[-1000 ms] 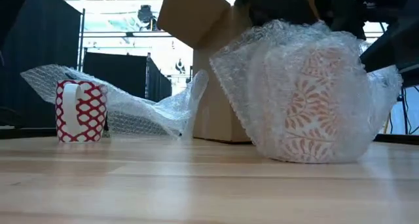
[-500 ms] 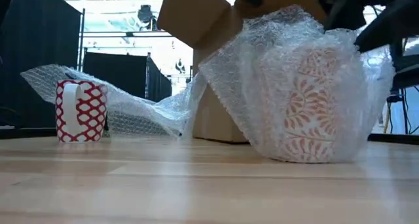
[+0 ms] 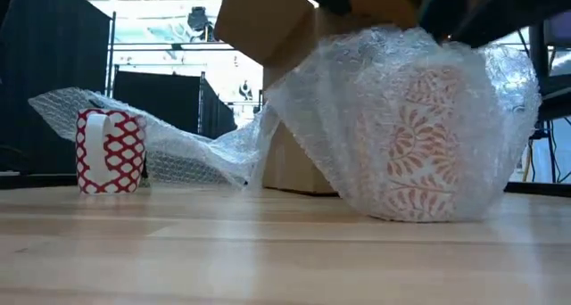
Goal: Wrap mug
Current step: Wrap the yellow mug with the bubble wrap, then put the yellow wrapped mug into the box
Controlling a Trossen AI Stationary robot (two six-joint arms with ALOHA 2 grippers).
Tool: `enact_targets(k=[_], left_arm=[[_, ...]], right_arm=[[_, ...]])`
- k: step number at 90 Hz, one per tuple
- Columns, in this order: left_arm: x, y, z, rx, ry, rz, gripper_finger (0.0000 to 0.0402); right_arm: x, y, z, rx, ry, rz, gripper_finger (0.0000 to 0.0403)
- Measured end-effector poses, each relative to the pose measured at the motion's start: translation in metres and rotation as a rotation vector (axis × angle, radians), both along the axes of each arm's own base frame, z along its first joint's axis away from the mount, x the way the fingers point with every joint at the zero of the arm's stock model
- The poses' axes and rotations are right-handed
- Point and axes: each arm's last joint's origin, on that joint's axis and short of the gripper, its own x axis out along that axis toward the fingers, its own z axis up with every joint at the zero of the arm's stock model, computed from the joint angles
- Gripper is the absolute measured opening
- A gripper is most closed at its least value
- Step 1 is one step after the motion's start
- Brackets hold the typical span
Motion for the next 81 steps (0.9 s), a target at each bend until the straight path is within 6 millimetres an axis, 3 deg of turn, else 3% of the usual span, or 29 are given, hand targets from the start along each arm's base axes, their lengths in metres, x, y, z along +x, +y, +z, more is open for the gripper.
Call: enact_targets(k=[15,44,60,75,81], left_arm=[[-0.004,-0.005,-0.001,0.007,0.02,-0.014,0.0],[-0.003,-0.005,-0.001,0.005,0.015,-0.014,0.0],[-0.008,-0.008,-0.003,-0.003,0.051,0.008,0.0],[-0.016,-0.018,-0.001,-0.012,0.076,0.013,0.0],[-0.022,-0.022,0.004,-0.014,0.072,0.019,0.0]], right_arm=[[0.014,0.0,-0.027,0.085,0.113,-0.026,0.0192],[0.034,-0.015,-0.069,0.083,0.247,-0.117,0.0183],[0.034,-0.016,-0.07,0.105,0.264,-0.114,0.0133],[0.03,-0.01,-0.067,0.153,0.306,-0.079,0.0046],[0.029,-0.004,-0.062,0.154,0.304,-0.064,0.0039]])
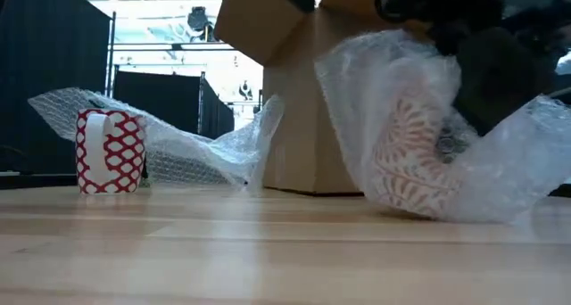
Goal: Wrap mug
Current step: Put the yellow wrapped mug into the box
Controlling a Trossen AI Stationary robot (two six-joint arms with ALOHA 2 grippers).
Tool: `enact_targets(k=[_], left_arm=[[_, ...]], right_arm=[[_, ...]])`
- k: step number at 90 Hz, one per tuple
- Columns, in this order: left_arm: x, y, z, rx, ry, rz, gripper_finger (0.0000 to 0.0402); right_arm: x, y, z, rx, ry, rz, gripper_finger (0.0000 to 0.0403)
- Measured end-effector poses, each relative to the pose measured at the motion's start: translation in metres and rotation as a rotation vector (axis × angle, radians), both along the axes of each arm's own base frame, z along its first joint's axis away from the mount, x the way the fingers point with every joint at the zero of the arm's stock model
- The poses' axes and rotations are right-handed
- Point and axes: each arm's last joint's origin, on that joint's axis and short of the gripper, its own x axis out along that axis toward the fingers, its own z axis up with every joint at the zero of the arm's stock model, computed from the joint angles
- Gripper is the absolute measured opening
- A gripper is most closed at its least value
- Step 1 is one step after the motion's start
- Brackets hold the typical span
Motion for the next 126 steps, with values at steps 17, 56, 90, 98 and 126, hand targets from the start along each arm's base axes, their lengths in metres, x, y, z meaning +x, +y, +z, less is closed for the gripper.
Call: enact_targets(k=[17,56,90,98,126], left_arm=[[-0.025,-0.009,0.028,0.002,-0.055,0.026,0.0],[-0.092,-0.002,0.099,0.015,-0.227,0.069,0.0],[-0.115,0.022,0.126,0.072,-0.314,0.146,0.0],[-0.113,0.028,0.125,0.087,-0.302,0.164,0.0],[-0.104,0.058,0.111,0.176,-0.207,0.224,0.0]], right_arm=[[-0.004,0.025,0.039,0.064,0.018,0.086,0.0033],[-0.044,0.025,0.26,0.02,-0.611,0.176,0.0032],[-0.06,-0.09,0.345,-0.416,-0.88,-0.129,0.0032],[-0.052,-0.129,0.344,-0.492,-0.831,-0.237,0.0032],[-0.015,-0.279,0.289,-0.321,-0.503,-0.473,0.0032]])
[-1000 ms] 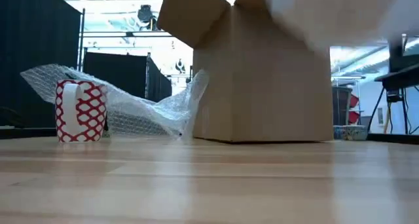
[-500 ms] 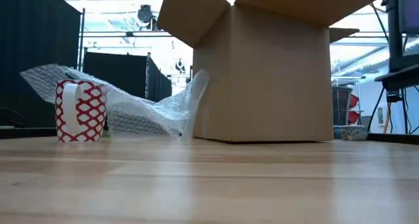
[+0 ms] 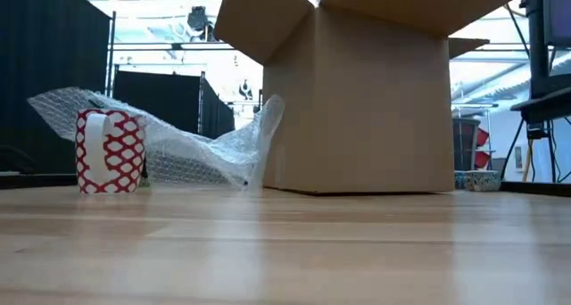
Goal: Wrap mug
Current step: Put the yellow wrapped mug into the box
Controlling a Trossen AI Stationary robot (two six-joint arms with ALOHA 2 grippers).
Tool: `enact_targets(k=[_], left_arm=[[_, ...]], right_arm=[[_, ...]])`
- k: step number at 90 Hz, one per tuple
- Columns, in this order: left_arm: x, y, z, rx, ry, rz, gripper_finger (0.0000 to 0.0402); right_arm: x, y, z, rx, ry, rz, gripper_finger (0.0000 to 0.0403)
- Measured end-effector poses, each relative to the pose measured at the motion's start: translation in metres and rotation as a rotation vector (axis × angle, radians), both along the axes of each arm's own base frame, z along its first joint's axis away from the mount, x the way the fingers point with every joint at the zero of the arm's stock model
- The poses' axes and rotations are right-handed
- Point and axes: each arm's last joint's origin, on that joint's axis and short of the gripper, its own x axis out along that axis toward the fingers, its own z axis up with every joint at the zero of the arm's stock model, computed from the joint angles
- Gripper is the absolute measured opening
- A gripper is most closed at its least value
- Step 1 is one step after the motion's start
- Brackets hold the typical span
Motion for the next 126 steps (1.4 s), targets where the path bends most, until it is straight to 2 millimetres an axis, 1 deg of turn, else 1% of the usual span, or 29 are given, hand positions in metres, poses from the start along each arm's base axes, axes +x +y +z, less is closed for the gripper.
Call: enact_targets(k=[6,13,21,26,43,51,66,82,92,99,113,126], left_arm=[[0.003,0.005,-0.005,0.008,0.017,0.009,0.0],[0.005,0.009,-0.011,0.014,0.039,0.024,0.0],[0.008,0.014,-0.02,0.022,0.062,0.042,0.0],[0.009,0.016,-0.025,0.027,0.077,0.051,0.0],[0.016,0.013,-0.032,-0.01,0.041,0.03,0.0],[0.019,0.012,-0.038,-0.025,0.044,0.003,0.0],[0.019,0.011,-0.046,-0.048,0.067,0.014,0.0],[0.018,0.009,-0.047,-0.06,0.065,0.017,0.0],[0.018,0.009,-0.047,-0.061,0.065,0.017,0.0],[0.018,0.009,-0.047,-0.062,0.065,0.018,0.0],[0.018,0.009,-0.047,-0.062,0.064,0.018,0.0],[0.018,0.009,-0.046,-0.068,0.061,0.019,0.0]], right_arm=[[0.01,-0.023,-0.02,0.078,0.07,-0.022,0.0032],[0.023,-0.044,-0.048,0.155,0.169,-0.049,0.0032],[0.039,-0.061,-0.085,0.252,0.297,-0.051,0.0032],[0.046,-0.07,-0.104,0.307,0.357,-0.049,0.0032],[0.067,-0.089,-0.161,0.441,0.492,-0.037,0.0032],[0.076,-0.094,-0.183,0.486,0.524,-0.026,0.0032],[0.087,-0.104,-0.221,0.569,0.576,-0.024,0.0032],[0.095,-0.11,-0.245,0.587,0.591,-0.03,0.0032],[0.095,-0.113,-0.25,0.601,0.594,-0.046,0.0036],[0.095,-0.114,-0.253,0.618,0.594,-0.069,0.006],[0.095,-0.115,-0.255,0.682,0.567,-0.186,0.0119],[0.093,-0.115,-0.255,0.701,0.574,-0.209,0.0164]])
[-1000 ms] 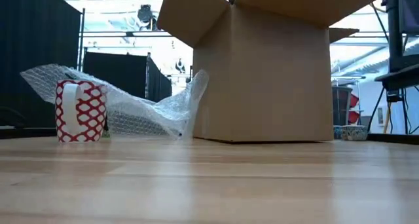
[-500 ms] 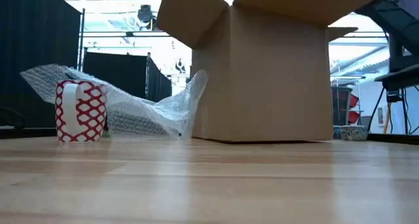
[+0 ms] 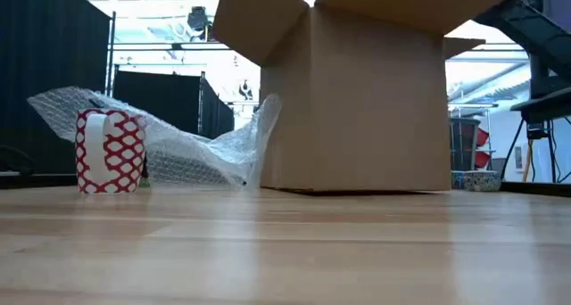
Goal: Wrap mug
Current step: Put the yellow wrapped mug into the box, then wrap the red mug with the bubble wrap
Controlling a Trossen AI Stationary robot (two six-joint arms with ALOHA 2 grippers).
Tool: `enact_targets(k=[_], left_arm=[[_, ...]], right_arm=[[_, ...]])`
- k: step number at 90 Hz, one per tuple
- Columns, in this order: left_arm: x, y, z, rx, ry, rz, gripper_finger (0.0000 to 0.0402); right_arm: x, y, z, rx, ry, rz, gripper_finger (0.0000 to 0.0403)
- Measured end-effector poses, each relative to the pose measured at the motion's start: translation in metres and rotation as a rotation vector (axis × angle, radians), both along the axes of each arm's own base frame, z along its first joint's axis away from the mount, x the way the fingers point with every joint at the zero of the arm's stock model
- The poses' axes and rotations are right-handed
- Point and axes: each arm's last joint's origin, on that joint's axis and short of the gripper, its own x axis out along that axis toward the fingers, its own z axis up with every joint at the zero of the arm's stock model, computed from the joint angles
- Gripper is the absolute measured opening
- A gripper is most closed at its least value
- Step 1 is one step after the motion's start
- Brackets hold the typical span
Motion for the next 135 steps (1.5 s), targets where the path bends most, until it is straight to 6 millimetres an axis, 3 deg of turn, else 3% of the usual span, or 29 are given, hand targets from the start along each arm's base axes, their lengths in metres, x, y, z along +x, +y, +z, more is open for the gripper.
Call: enact_targets(k=[19,36,49,69,92,105,124,135], left_arm=[[0.0,-0.002,-0.001,-0.045,0.018,-0.029,0.0],[0.0,-0.001,-0.001,-0.045,0.019,-0.029,0.0],[0.0,-0.001,-0.001,-0.042,0.018,-0.027,0.0],[-0.001,-0.001,-0.001,-0.031,0.027,-0.024,0.0],[0.001,0.008,-0.002,0.004,0.049,-0.035,0.0003],[-0.001,0.017,-0.004,-0.01,0.093,0.027,0.004],[-0.015,0.03,-0.012,-0.025,0.237,0.186,0.0136],[-0.027,0.031,-0.022,-0.033,0.28,0.247,0.0185]], right_arm=[[-0.013,-0.004,0.013,0.033,0.041,-0.001,0.0223],[-0.027,-0.005,0.074,-0.064,-0.089,-0.015,0.0243],[-0.035,-0.005,0.094,-0.098,-0.125,-0.016,0.0244],[-0.058,0.007,0.143,-0.181,-0.23,-0.004,0.0243],[-0.1,0.063,0.218,-0.272,-0.39,0.075,0.0243],[-0.132,0.1,0.251,-0.29,-0.463,0.106,0.0243],[-0.178,0.158,0.276,-0.236,-0.524,0.157,0.0242],[-0.198,0.185,0.27,-0.21,-0.608,0.19,0.0242]])
